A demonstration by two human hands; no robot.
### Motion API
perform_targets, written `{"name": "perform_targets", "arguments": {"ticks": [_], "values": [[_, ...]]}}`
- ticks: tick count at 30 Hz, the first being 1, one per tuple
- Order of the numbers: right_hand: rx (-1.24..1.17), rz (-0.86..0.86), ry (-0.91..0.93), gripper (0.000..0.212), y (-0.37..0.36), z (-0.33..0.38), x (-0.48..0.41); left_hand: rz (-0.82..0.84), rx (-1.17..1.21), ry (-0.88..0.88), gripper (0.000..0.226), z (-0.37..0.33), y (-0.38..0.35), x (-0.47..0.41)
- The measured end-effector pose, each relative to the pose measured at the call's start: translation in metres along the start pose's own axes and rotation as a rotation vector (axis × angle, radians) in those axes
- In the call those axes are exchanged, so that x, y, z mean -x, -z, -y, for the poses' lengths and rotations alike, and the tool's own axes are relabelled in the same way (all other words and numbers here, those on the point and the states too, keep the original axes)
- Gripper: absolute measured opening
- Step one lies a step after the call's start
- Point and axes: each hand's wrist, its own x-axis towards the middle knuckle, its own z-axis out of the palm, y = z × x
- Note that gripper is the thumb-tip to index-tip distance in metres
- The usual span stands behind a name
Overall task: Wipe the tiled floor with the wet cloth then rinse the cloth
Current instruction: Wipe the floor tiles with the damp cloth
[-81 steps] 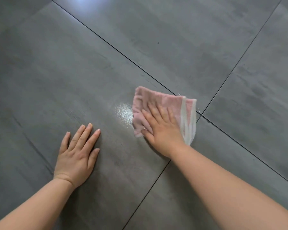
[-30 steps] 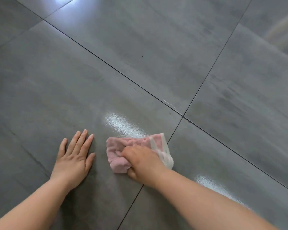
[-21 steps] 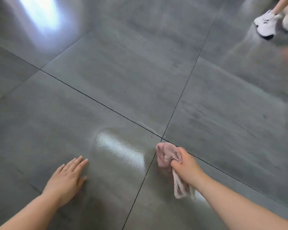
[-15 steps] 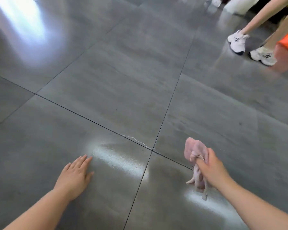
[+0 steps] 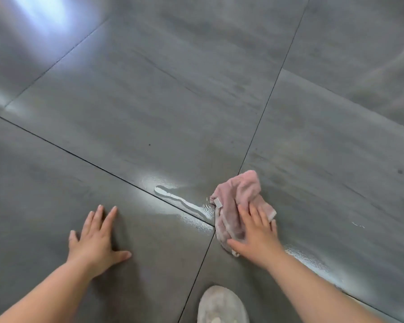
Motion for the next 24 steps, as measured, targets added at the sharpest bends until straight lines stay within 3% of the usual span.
{"name": "perform_targets", "arguments": {"ticks": [3,6,8,11,14,16,21,24], "values": [[0.034,-0.047,0.017,0.112,-0.021,-0.01,-0.022,-0.005,0.008,0.08,0.117,-0.004,-0.002,-0.012],[-0.106,-0.151,0.085,0.095,-0.023,0.001,-0.032,0.006,-0.002,0.097,0.12,-0.003,-0.006,-0.017],[-0.047,-0.17,0.133,0.091,-0.024,0.018,-0.051,0.025,0.008,0.101,0.12,-0.001,-0.007,-0.019],[0.099,-0.28,0.381,0.081,-0.01,0.08,-0.083,0.032,0.068,0.089,0.114,0.004,-0.009,-0.022],[0.24,0.019,0.619,0.071,-0.014,0.151,-0.094,-0.002,0.145,0.069,0.09,0.008,-0.013,-0.025],[0.269,-0.108,0.774,0.066,-0.035,0.167,-0.09,0.003,0.149,0.065,0.085,0.011,-0.014,-0.025],[0.366,-0.199,0.704,0.095,-0.057,0.044,-0.051,-0.042,0.173,0.042,0.094,0.017,-0.013,-0.023],[0.321,-0.169,0.527,0.096,-0.027,-0.033,-0.039,-0.118,0.182,-0.011,0.099,0.02,-0.018,-0.025]]}}
